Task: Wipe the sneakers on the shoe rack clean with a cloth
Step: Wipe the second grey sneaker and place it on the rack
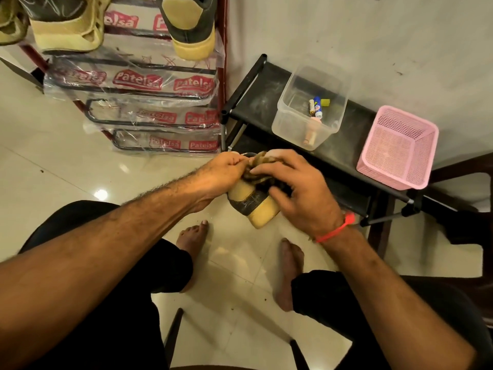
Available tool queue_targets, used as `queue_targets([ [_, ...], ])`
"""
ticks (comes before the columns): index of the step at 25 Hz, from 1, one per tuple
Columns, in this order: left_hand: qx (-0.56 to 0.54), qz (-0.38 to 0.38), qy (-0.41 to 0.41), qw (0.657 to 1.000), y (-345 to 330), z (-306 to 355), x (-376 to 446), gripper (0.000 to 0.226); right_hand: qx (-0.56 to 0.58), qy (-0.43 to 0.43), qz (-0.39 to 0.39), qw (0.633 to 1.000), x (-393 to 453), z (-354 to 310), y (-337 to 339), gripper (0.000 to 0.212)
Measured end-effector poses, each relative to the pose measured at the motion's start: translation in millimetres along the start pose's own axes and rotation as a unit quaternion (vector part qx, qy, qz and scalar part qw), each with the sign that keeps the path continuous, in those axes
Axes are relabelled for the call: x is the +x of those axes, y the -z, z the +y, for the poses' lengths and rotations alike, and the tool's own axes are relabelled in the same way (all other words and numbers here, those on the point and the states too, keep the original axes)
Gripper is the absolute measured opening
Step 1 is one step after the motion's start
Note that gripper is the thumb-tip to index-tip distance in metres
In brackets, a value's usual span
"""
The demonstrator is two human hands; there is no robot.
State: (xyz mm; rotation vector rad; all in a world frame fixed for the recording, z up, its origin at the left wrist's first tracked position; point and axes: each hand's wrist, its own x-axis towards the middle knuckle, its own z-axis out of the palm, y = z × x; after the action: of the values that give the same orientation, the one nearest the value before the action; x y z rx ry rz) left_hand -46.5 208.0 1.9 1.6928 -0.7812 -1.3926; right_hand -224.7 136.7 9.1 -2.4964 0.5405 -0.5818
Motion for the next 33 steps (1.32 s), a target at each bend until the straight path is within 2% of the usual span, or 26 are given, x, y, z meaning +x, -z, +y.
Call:
queue_targets([
  [2, 0.013, -0.012, -0.012, 1.000, 1.4, -0.7, -2.2, 0.028, -0.008, 0.054, -0.041, 0.998, -2.9, -1.1, 0.6, 0.040],
  [5, 0.019, -0.017, -0.052, 0.998, 3.9, 3.6, -3.8, 0.027, 0.010, -0.063, 0.033, 0.997, 6.1, 17.7, 13.7, 0.041],
  [6, 0.021, -0.020, -0.064, 0.998, 5.1, 3.9, -3.3, 0.026, 0.013, -0.063, 0.042, 0.997, 3.3, 15.3, 14.4, 0.040],
  [9, 0.027, -0.025, -0.088, 0.995, 9.5, 4.4, -3.5, 0.028, 0.003, 0.051, 0.001, 0.999, -5.1, 1.6, 11.0, 0.035],
  [10, 0.027, -0.030, -0.094, 0.995, 9.7, 3.7, -2.2, 0.028, 0.005, 0.040, 0.008, 0.999, -1.5, 6.9, 12.2, 0.035],
  [12, 0.020, -0.035, -0.097, 0.994, 8.8, 4.0, -2.5, 0.026, 0.025, -0.037, 0.050, 0.998, 2.3, 14.9, 15.8, 0.036],
  [13, 0.019, -0.033, -0.101, 0.994, 9.5, 3.9, -3.1, 0.026, 0.022, -0.040, 0.048, 0.998, 0.4, 16.0, 15.0, 0.037],
  [16, 0.030, -0.038, -0.110, 0.993, 12.6, 2.5, -2.3, 0.027, 0.004, 0.029, 0.009, 1.000, -4.5, 16.8, 11.8, 0.036],
  [19, 0.035, -0.054, -0.118, 0.991, 10.9, 0.5, -2.0, 0.027, 0.031, -0.052, 0.061, 0.996, 3.5, 17.5, 16.1, 0.039],
  [22, 0.039, -0.052, -0.119, 0.991, 10.5, -2.9, -0.9, 0.027, -0.011, 0.070, 0.000, 0.998, -5.0, 8.3, 7.0, 0.033],
  [23, 0.046, -0.059, -0.122, 0.990, 9.8, -2.6, -0.5, 0.027, -0.016, 0.062, 0.002, 0.998, -2.4, 16.3, 8.9, 0.034],
  [26, 0.048, -0.071, -0.136, 0.987, 7.7, -0.1, -2.1, 0.026, 0.021, -0.106, 0.070, 0.992, 7.0, 28.6, 19.8, 0.044],
  [27, 0.038, -0.072, -0.134, 0.988, 8.2, 0.7, -2.8, 0.027, 0.026, -0.094, 0.067, 0.993, 4.9, 22.5, 17.5, 0.043],
  [30, 0.041, -0.070, -0.125, 0.989, 10.7, -1.5, -3.7, 0.028, 0.023, 0.076, -0.033, 0.996, -8.2, 5.9, 12.0, 0.031],
  [31, 0.051, -0.070, -0.124, 0.989, 10.4, -0.8, -2.5, 0.028, 0.019, 0.074, -0.033, 0.997, -4.9, 14.4, 15.9, 0.031],
  [33, 0.048, -0.053, -0.117, 0.991, 10.2, 1.0, -2.0, 0.029, 0.035, -0.018, 0.006, 0.999, 0.1, 24.3, 22.5, 0.033],
])
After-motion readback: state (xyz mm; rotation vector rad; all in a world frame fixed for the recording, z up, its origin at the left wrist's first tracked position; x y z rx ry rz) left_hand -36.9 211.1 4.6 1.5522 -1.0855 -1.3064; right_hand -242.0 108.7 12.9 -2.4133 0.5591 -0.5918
